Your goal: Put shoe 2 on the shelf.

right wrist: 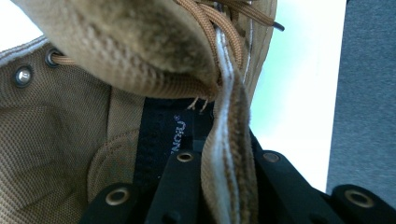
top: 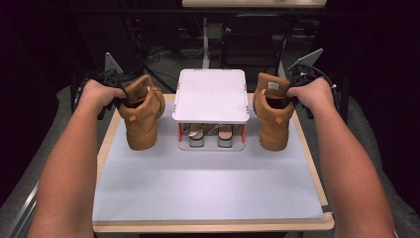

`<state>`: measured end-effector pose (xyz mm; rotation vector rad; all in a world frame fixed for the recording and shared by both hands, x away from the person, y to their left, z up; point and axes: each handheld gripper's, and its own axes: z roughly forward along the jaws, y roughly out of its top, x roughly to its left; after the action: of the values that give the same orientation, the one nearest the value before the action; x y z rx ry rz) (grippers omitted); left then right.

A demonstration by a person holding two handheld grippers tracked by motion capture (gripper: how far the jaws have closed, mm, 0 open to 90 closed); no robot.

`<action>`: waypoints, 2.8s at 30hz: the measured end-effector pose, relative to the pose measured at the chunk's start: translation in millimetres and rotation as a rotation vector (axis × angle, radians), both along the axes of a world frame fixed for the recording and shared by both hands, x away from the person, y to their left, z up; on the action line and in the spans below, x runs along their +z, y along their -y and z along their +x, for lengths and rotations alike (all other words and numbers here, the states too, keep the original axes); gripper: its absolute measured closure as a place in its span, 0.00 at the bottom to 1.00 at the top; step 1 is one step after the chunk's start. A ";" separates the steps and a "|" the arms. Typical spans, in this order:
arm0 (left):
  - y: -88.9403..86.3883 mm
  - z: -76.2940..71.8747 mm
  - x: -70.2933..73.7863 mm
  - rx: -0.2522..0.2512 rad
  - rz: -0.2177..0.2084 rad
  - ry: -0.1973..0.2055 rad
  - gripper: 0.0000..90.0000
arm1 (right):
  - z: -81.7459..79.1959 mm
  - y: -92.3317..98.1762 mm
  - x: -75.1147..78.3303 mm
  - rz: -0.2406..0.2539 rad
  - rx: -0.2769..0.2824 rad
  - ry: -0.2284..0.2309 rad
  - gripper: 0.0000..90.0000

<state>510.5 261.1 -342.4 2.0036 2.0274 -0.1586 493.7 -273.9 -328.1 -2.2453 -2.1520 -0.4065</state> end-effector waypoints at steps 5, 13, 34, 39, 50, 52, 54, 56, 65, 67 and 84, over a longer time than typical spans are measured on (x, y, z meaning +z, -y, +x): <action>1.0 2.9 4.2 0.026 -0.009 0.031 0.95 | 4.9 4.7 6.3 0.049 -0.051 0.044 0.94; 10.7 8.0 13.4 0.015 0.018 0.069 0.95 | 9.3 5.8 14.9 0.060 -0.095 0.084 0.94; 21.0 12.1 43.9 0.002 0.016 0.125 0.95 | 15.4 -3.9 45.8 0.091 -0.111 0.123 0.95; 20.0 9.2 56.0 0.007 0.019 0.144 0.94 | 14.6 -9.3 57.9 0.081 -0.104 0.134 0.94; 28.7 10.0 71.5 0.000 0.007 0.159 0.94 | 14.0 -27.3 73.7 0.073 -0.075 0.157 0.94; 31.4 10.5 73.0 0.003 -0.010 0.167 0.94 | 14.9 -30.0 73.0 0.082 -0.070 0.158 0.94; 35.7 11.4 74.6 0.000 -0.021 0.169 0.94 | 15.9 -33.7 71.8 0.086 -0.065 0.157 0.94; 42.1 12.4 75.4 -0.004 -0.025 0.173 0.94 | 17.0 -38.3 70.2 0.081 -0.058 0.160 0.94; 75.6 18.0 75.3 -0.038 -0.061 0.175 0.94 | 20.8 -61.0 66.6 0.101 -0.023 0.165 0.94; 82.1 19.6 76.1 -0.039 -0.064 0.182 0.94 | 21.6 -64.9 66.0 0.106 -0.021 0.169 0.94; 132.0 30.8 68.2 -0.042 -0.079 0.195 0.94 | 31.8 -102.9 59.3 0.112 0.028 0.173 0.94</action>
<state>541.3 129.1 -274.2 1.9329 1.8325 -0.0486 525.6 -171.1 -268.7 -2.1916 -2.1740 -0.7265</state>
